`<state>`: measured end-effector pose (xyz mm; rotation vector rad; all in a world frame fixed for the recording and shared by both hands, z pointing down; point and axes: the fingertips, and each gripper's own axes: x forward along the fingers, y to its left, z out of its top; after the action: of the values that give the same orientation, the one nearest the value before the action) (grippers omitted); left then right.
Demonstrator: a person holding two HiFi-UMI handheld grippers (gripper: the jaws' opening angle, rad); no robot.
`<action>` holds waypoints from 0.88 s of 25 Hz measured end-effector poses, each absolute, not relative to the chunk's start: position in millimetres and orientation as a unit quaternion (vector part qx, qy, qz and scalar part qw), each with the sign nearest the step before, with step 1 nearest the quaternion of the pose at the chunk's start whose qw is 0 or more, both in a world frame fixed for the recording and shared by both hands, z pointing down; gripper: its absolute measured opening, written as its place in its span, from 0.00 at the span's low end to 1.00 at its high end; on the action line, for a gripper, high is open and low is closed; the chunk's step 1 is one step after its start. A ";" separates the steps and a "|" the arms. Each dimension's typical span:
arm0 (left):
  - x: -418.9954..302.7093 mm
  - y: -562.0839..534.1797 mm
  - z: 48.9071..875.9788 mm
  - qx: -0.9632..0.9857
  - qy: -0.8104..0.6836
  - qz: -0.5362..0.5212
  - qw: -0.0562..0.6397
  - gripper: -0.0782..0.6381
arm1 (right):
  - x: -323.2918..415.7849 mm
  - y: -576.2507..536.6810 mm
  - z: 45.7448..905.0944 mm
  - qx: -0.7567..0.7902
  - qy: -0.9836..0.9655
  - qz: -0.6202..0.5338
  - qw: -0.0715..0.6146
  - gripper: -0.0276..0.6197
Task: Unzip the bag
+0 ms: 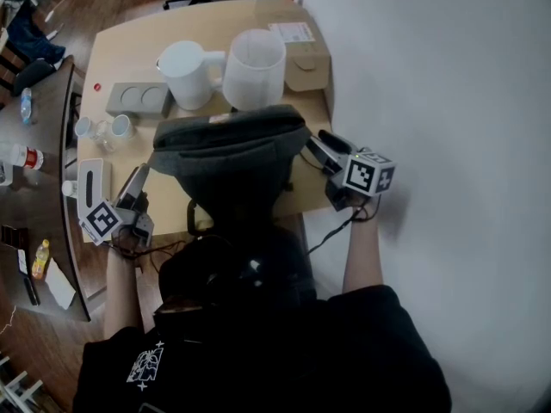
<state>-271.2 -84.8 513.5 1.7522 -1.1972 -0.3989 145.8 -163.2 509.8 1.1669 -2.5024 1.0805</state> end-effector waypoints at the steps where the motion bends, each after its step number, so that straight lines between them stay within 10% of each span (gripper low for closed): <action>1: -275.2 -83.2 513.9 0.709 -0.497 -0.167 0.472 0.51 | 147.2 -164.1 509.3 0.397 -0.839 0.361 0.090 0.44; 3: -283.8 -80.2 514.2 0.692 -0.510 -0.183 0.477 0.10 | 150.3 -165.8 505.3 0.405 -0.836 0.359 0.085 0.05; 22: -269.6 -85.2 480.6 0.728 -0.499 -0.167 0.439 0.10 | 141.9 -162.4 473.8 0.393 -0.850 0.350 0.031 0.05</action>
<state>-269.6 -85.2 480.6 1.8097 -1.2396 -0.4156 141.9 -162.4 473.8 1.2118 -2.6178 1.0786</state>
